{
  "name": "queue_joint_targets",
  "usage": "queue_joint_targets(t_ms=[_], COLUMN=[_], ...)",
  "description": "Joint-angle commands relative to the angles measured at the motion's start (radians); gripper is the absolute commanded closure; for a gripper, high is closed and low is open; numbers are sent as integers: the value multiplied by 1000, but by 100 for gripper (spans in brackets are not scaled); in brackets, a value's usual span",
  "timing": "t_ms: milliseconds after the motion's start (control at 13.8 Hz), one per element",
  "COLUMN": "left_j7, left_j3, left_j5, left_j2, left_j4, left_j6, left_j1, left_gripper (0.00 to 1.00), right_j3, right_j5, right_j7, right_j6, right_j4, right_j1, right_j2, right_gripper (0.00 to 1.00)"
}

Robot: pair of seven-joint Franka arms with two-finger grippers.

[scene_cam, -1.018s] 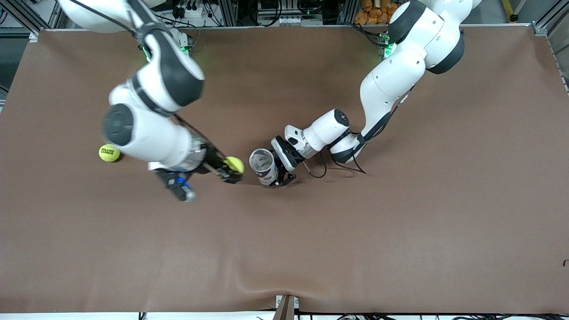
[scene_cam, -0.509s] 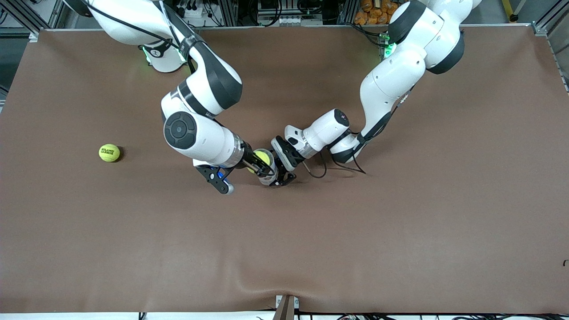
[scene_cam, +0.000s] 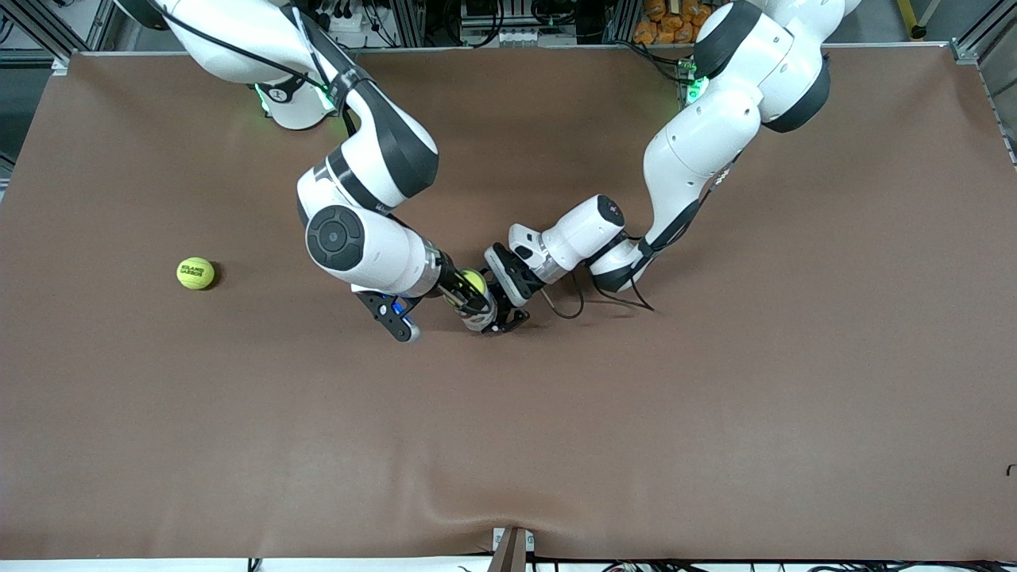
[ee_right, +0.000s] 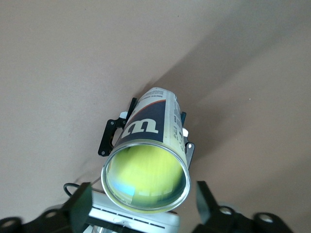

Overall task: Insert tennis ball vertically with right arm
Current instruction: 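Carry the tennis ball with the right gripper over the can opening, then release the ball into the can and withdraw the right gripper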

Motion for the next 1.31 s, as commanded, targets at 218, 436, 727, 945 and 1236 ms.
queue_joint_targets(t_ms=[218,436,727,945,1236], left_j7=[0,0,0,2,2], left_j3=[-4,-4,-4,-4,-4], left_j5=[2,1,4,4,5], left_j2=[4,6,6,6,4], left_j4=[9,10,10,10,10], left_j6=[6,6,6,6,6], left_j1=[1,-4,-1,-2,1], left_gripper=[13,13,13,9,8], right_j3=[6,1,-17,-31,-48], right_j5=[4,-3,-49,-167,-276], right_j7=[22,-106,-544,-795,-1069], right_j6=[-171,-294,-397,-382,-272], right_j4=[122,185,106,-17,-200], right_j1=[-34,-158,-380,-491,-635], right_j2=[-52,-78,-97,-98,-112], right_gripper=[0,0,0,0,0])
